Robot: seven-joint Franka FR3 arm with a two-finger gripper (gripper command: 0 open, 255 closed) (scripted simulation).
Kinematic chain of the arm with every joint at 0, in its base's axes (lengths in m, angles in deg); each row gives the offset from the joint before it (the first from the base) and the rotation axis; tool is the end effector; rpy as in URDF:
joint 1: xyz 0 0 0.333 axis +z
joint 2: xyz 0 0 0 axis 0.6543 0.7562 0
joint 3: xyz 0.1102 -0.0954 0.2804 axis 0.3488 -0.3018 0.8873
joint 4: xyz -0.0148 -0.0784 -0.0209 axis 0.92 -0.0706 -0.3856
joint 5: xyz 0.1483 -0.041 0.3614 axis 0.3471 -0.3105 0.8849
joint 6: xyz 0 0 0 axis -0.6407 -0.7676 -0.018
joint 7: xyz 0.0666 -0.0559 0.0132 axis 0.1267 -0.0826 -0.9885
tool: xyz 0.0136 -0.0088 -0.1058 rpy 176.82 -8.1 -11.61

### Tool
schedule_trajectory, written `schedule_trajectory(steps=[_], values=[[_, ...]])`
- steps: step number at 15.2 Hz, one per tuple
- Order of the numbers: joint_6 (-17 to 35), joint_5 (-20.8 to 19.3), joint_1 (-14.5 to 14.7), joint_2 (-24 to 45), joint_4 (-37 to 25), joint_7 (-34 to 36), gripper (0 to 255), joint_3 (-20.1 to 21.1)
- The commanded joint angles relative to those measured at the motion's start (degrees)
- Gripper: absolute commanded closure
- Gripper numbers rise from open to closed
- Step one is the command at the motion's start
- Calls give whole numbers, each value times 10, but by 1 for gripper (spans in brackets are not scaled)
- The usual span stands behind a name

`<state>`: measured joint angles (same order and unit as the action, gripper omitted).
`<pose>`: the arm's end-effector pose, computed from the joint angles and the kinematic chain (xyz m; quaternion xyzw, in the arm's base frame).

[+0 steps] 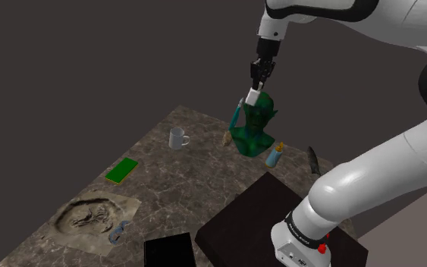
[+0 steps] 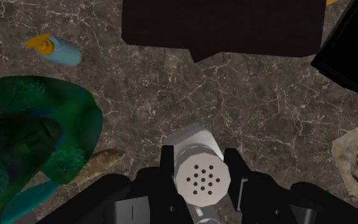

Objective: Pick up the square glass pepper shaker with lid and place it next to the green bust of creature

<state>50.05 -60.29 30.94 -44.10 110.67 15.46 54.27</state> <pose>0.4381 -0.1031 0.5926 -0.9974 -0.0037 0.0722 0.0027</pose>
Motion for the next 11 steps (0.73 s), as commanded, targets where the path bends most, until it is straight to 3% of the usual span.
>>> schedule_trajectory(steps=[1,11], values=[[0,-9,-10,-14,12,-26,255,-16],[3,-63,-63,-49,40,-160,255,-107]])
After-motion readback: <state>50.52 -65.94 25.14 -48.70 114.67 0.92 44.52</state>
